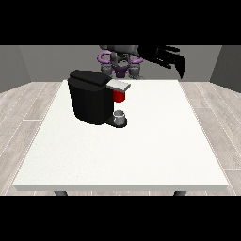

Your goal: Insert the coffee pod into the coffee machine and close the lid

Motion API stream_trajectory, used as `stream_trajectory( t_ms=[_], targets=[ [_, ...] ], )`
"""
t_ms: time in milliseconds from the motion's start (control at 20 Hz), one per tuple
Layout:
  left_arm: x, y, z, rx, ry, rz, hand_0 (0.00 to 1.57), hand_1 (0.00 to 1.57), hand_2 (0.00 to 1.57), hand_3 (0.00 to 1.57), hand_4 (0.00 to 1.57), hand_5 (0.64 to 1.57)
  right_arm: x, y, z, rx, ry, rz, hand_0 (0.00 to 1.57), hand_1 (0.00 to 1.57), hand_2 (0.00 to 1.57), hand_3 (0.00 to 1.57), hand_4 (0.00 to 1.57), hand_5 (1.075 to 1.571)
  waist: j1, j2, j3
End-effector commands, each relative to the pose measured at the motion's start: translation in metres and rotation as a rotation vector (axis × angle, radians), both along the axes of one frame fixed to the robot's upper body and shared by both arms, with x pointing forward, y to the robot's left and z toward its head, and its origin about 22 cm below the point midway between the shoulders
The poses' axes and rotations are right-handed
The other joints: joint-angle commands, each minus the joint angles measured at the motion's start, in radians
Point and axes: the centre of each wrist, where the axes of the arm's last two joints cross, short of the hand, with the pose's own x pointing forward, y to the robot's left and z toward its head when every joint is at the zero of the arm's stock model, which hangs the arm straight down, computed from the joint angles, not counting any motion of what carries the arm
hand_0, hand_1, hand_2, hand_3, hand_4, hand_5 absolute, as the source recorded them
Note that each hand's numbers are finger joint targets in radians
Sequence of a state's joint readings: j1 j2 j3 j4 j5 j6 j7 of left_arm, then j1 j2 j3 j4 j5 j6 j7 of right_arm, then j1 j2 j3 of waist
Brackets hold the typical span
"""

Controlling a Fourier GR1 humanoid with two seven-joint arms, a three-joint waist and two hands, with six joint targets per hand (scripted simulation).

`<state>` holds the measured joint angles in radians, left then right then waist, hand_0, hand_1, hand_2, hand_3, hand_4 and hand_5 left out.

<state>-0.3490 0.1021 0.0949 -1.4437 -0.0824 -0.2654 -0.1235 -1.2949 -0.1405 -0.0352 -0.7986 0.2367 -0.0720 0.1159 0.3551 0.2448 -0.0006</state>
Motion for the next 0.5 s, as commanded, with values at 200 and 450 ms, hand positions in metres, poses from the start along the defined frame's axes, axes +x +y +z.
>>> stream_trajectory(
  t_ms=[200,450],
  targets=[
    [-0.002,0.012,0.004,-0.019,-0.033,-0.033,0.00,0.00,0.00,0.00,0.38,1.571,0.006,-0.009,0.014,0.035,-0.043,-0.007,0.00,0.00,0.00,0.00,0.00,1.571,0.049,0.043,0.0002],
    [0.003,0.006,0.016,-0.026,-0.053,-0.054,0.00,0.00,0.00,0.00,0.22,1.571,0.008,-0.005,0.021,0.067,-0.040,-0.016,0.00,0.00,0.00,0.00,0.05,1.571,0.066,0.078,0.0001]
  ],
)
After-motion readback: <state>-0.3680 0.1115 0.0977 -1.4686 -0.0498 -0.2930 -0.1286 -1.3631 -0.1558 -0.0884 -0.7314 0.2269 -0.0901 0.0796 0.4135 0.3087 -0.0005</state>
